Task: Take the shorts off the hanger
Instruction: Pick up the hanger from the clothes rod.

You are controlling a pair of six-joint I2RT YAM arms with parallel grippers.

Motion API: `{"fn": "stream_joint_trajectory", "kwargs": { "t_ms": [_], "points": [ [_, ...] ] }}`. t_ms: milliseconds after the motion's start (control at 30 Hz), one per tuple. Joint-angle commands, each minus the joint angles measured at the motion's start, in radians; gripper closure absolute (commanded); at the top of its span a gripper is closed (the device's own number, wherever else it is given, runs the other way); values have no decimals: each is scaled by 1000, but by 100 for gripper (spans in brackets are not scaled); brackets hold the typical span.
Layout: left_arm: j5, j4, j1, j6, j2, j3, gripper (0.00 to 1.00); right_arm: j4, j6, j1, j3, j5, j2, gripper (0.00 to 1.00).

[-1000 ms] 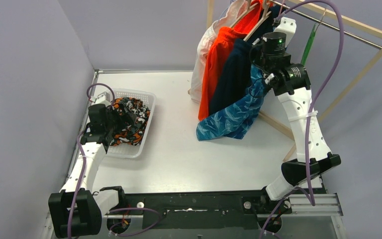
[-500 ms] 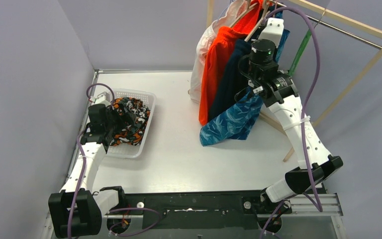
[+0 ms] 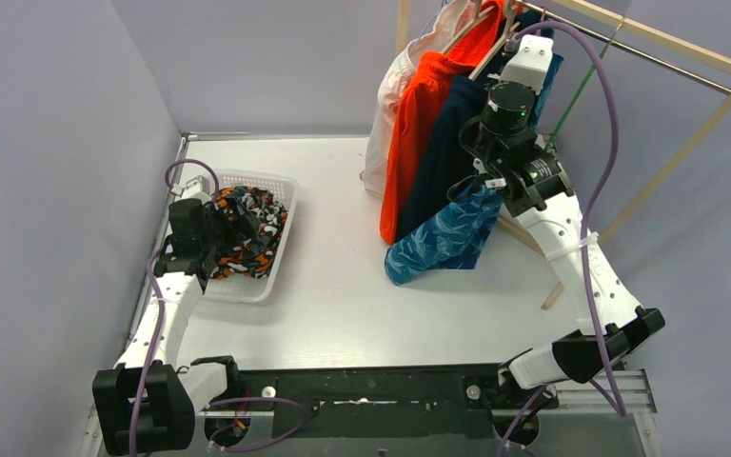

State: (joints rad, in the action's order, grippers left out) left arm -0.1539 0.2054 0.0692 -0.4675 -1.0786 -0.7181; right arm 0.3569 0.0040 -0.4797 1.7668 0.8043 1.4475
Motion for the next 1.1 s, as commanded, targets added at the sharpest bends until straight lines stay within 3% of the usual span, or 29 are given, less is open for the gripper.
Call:
{"fn": "stream_joint_trajectory", "kwargs": {
  "t_ms": [0, 367, 700, 933, 1067],
  "points": [
    [6, -55, 7, -1, 15, -10, 18, -71, -3, -16, 83, 36, -41, 100],
    [7, -54, 7, -1, 10, -8, 18, 147, 182, -69, 9, -68, -121, 100],
    [7, -54, 7, -1, 22, -8, 18, 249, 205, -96, 13, -113, -136, 100],
    [8, -51, 7, 2, 24, -7, 18, 218, 338, -102, -200, -406, -342, 100],
    [11, -52, 7, 3, 31, -6, 17, 307, 418, -102, -259, -501, -418, 100]
  ]
}}
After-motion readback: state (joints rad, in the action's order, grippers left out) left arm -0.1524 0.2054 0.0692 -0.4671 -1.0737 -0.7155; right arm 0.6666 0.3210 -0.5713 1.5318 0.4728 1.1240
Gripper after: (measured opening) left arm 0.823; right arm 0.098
